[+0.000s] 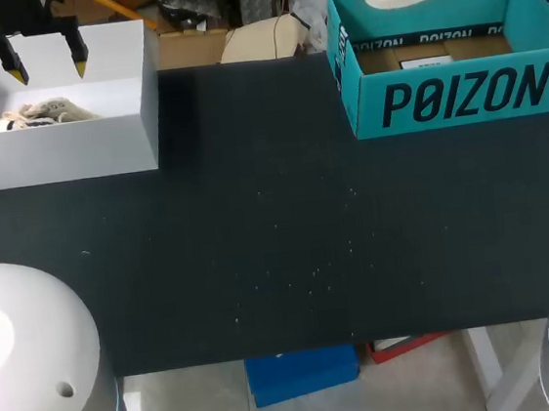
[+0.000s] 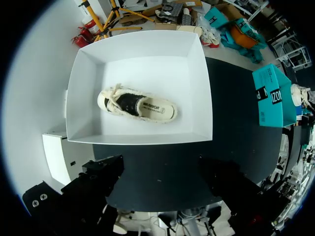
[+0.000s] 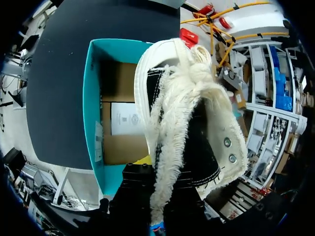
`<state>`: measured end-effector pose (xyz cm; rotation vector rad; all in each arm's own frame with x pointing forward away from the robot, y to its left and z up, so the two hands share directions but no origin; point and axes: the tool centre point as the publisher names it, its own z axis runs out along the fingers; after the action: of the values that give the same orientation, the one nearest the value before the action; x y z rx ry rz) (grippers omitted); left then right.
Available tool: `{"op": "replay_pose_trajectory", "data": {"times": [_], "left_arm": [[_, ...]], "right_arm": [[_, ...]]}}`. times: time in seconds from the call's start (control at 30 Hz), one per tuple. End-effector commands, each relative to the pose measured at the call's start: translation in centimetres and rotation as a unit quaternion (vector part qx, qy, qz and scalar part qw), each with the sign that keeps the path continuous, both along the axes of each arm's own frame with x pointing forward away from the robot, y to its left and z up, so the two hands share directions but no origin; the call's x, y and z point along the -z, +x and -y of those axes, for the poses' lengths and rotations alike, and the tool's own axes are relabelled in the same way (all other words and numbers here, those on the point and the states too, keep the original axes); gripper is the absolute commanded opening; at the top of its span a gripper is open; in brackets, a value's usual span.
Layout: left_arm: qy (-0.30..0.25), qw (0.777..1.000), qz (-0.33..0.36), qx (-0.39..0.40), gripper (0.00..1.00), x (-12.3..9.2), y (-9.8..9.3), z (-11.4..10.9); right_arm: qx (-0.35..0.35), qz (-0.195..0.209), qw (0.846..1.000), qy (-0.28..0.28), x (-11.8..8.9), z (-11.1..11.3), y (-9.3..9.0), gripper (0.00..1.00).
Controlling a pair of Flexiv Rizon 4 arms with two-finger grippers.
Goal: Take the shoe out of the shoebox, open the shoe tongue, remove and reinsert the insole, then place the shoe into the shoebox
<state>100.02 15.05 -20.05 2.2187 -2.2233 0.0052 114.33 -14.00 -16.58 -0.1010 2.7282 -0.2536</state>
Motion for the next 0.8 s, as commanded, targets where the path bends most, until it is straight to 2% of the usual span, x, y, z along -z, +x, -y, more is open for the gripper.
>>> {"op": "replay_pose_trajectory", "data": {"times": [0.03,0.17,0.33,0.6,0.8], "left_arm": [[0.001,1.000,-0.001,-0.001,1.00,0.0,0.0,0.0],[0.001,1.000,-0.001,-0.001,1.00,0.0,0.0,0.0],[0.001,1.000,-0.001,-0.001,1.00,0.0,0.0,0.0],[0.001,1.000,-0.001,-0.001,1.00,0.0,0.0,0.0],[0.001,1.000,-0.001,-0.001,1.00,0.0,0.0,0.0]], "right_arm": [[-0.018,0.063,0.998,-0.019,-8.2,-2.5,-7.2,0.00],[-0.013,0.076,0.997,-0.010,-9.6,-5.3,-10.4,0.00],[0.003,0.081,0.997,-0.004,-9.3,-9.4,-13.4,0.00],[0.043,0.070,0.997,0.014,-6.4,-17.4,-18.1,0.00],[0.064,0.054,0.996,0.023,-3.6,-22.3,-21.5,0.00]]}}
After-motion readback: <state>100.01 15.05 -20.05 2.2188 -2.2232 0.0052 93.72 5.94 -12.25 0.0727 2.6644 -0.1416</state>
